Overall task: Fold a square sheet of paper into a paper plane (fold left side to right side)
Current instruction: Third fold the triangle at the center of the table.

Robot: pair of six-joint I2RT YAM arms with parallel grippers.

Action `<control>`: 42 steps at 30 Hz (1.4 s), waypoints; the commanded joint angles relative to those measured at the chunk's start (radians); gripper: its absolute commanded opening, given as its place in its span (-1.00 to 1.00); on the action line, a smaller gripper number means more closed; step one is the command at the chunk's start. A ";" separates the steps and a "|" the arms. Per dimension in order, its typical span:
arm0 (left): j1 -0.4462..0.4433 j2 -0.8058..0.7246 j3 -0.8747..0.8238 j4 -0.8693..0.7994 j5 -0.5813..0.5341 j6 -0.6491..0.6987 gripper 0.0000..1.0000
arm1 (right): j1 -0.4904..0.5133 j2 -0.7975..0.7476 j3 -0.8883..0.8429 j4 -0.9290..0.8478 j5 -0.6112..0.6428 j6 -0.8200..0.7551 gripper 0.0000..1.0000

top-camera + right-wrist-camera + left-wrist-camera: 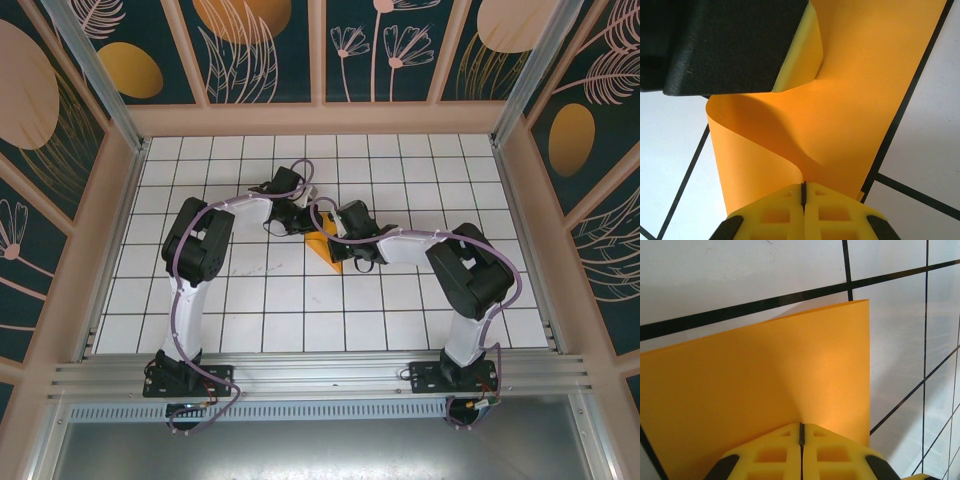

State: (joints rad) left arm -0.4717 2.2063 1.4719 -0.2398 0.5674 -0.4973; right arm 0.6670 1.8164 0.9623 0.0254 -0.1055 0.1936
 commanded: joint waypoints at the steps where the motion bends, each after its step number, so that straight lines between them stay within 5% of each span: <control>1: -0.008 0.041 0.003 -0.048 -0.057 0.017 -0.83 | -0.009 -0.030 -0.013 0.028 -0.016 0.014 -1.00; 32: -0.008 -0.031 0.082 -0.053 -0.023 0.006 -0.68 | -0.025 -0.012 -0.053 0.044 -0.084 0.010 -1.00; 42: -0.008 0.073 0.163 -0.111 -0.037 0.044 -0.72 | -0.021 -0.007 -0.045 0.047 -0.092 0.011 -1.00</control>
State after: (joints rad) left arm -0.4744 2.2360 1.6131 -0.2970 0.5404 -0.4847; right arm 0.6430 1.7962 0.9134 0.0566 -0.1818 0.2008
